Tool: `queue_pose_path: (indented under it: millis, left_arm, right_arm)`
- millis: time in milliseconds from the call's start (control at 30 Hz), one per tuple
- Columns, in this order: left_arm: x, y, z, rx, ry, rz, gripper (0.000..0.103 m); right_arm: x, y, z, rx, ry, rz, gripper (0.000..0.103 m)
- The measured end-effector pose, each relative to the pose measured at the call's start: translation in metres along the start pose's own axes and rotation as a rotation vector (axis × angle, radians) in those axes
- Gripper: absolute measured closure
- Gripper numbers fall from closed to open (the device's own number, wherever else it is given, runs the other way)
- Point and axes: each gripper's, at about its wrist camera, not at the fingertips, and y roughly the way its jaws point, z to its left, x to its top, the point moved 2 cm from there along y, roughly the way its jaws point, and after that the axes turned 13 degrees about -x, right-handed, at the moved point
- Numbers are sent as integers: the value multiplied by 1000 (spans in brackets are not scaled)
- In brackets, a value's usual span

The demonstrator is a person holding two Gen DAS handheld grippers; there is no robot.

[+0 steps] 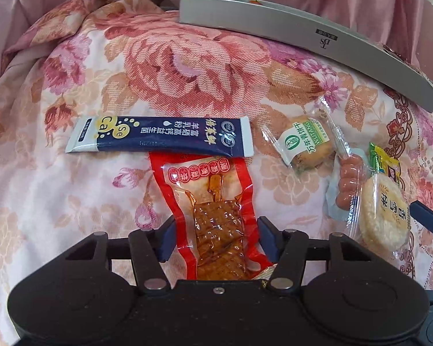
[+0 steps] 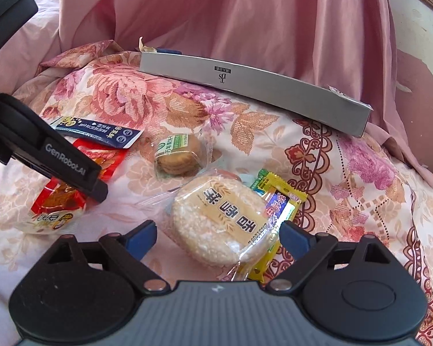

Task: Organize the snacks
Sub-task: 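Close the right gripper on the rice cracker while the left gripper lowers onto the red packet, then close the left gripper on the red packet while the right gripper lifts the rice cracker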

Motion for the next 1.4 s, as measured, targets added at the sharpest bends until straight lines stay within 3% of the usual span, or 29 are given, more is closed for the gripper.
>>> queue_pose_path:
  millis: [133,367,433,500,600,833,1133,1300,1400]
  left_arm:
    - [0,2,1,3,5,6,42]
    - [0,8,-1,6,28,21,38]
    - [0,9,-1,10,33,23,38]
    - [0,10,-1,13,34,24,38]
    - [0,10,-2,20,37,23,38]
    - [-3,3,-6,9,24,14,43]
    - [-17,-20,-16,-38,-3,17,54]
    - [-22,-22,-17,-32,10,25,53]
    - [-23,-17,-16,-45,13,68,41]
  right_arm:
    - [6,-3,2,-6,-70,-28,0]
    - [14,8,9,52,-290,-57,0]
    - [14,17,5,91,-286,-41,1]
    - [14,24,0,118,-243,-8,16]
    - [14,28,-6,139,-170,25,26]
    - [14,22,-11,129,-148,14,26]
    - [11,-1,-3,104,-216,-60,26]
    - [12,-5,-7,100,-204,-64,26]
    - [11,-4,-7,94,-209,-60,26]
